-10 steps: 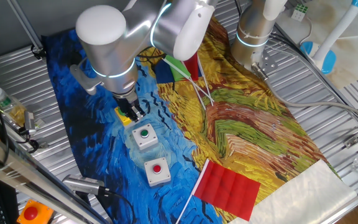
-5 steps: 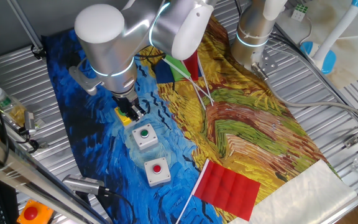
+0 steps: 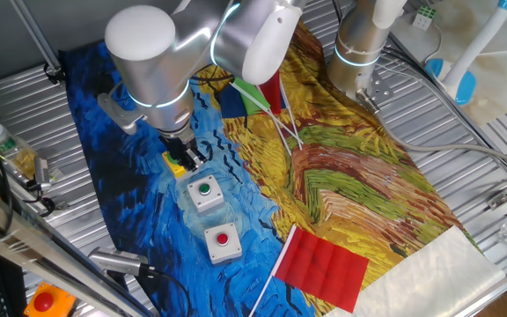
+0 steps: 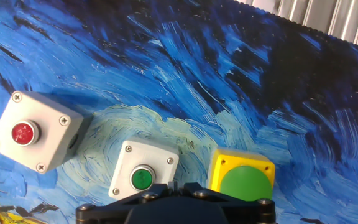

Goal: Press three buttons from left to right in sequence

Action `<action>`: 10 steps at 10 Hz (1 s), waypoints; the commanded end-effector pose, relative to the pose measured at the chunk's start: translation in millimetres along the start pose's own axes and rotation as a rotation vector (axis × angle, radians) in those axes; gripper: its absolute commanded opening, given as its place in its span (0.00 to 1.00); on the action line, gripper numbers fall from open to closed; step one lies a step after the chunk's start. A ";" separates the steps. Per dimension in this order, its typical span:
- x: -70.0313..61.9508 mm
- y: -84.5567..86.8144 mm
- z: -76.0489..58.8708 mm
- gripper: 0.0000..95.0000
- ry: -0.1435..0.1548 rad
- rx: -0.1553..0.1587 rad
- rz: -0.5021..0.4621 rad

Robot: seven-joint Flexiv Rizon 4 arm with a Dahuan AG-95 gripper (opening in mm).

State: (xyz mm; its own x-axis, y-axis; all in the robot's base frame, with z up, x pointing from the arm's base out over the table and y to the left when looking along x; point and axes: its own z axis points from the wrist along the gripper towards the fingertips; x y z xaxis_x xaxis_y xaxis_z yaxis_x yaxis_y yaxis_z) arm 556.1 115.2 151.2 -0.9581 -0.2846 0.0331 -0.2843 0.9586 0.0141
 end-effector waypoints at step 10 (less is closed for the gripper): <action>-4.0 11.2 1.6 0.80 -0.015 -0.037 -0.035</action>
State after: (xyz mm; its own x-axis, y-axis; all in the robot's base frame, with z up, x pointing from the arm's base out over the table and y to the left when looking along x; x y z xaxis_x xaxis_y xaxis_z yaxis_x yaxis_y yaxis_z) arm 556.2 128.5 149.9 -0.9483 -0.3167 0.0191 -0.3154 0.9475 0.0521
